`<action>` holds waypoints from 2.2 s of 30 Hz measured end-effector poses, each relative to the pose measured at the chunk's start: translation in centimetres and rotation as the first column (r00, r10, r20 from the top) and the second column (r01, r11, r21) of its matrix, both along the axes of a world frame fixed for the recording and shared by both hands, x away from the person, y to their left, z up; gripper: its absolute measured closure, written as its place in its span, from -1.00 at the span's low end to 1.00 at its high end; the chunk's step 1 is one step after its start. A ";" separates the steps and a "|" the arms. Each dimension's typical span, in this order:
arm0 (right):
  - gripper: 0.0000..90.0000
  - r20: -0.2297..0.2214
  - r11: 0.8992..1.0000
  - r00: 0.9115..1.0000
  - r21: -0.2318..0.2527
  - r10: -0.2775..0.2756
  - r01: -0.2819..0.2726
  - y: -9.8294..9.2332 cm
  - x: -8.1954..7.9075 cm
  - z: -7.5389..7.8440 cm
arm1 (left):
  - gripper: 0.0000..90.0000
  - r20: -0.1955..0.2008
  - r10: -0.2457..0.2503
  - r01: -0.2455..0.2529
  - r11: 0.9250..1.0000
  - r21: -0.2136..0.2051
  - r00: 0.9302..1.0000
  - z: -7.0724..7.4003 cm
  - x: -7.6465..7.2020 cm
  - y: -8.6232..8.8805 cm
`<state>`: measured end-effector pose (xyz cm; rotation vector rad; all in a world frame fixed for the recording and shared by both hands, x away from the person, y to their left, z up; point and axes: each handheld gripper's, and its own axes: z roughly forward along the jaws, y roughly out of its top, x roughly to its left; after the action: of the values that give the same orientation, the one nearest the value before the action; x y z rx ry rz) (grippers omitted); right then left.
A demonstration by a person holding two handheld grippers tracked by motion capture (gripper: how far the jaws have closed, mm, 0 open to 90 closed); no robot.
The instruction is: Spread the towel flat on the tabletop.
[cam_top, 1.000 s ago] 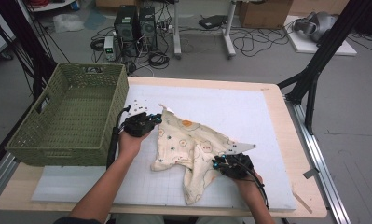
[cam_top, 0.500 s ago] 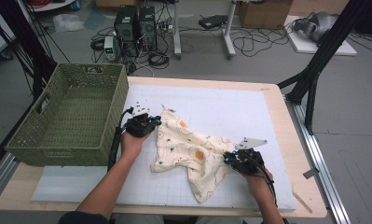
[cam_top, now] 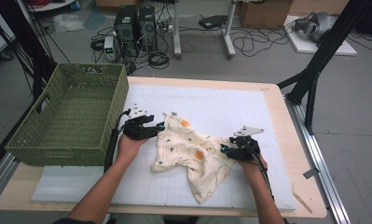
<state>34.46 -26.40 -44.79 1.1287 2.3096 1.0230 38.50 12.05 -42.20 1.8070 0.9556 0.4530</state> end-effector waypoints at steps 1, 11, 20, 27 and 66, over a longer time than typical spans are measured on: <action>0.15 0.008 1.000 1.000 0.015 0.011 -0.011 0.1 0.2 -0.1 | -0.05 0.001 -0.003 0.003 1.000 0.003 1.000 0.0 0.0 0.1; 0.95 0.047 0.996 0.999 -0.084 0.012 -0.008 0.2 3.3 1.0 | -0.05 0.006 0.000 0.000 1.000 0.003 1.000 -0.1 -0.7 0.4; 0.95 0.155 0.952 0.952 -0.118 -0.262 0.281 -2.6 6.2 2.0 | 0.09 -0.049 -0.060 0.063 0.997 0.050 0.997 -1.4 -1.9 0.9; 0.64 0.163 0.952 0.940 -0.014 -0.301 0.307 -3.9 5.2 2.6 | 0.05 -0.068 -0.127 0.128 0.992 0.019 0.990 -1.8 -2.0 0.1; 0.02 0.043 0.994 0.994 0.051 0.096 -0.098 2.1 -3.4 0.6 | 0.92 -0.070 0.012 0.000 0.985 0.172 0.997 -1.9 -0.7 1.7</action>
<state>31.07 -24.25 -44.23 1.0144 2.3377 1.1378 37.81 13.70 -44.08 1.9879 0.9966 0.4903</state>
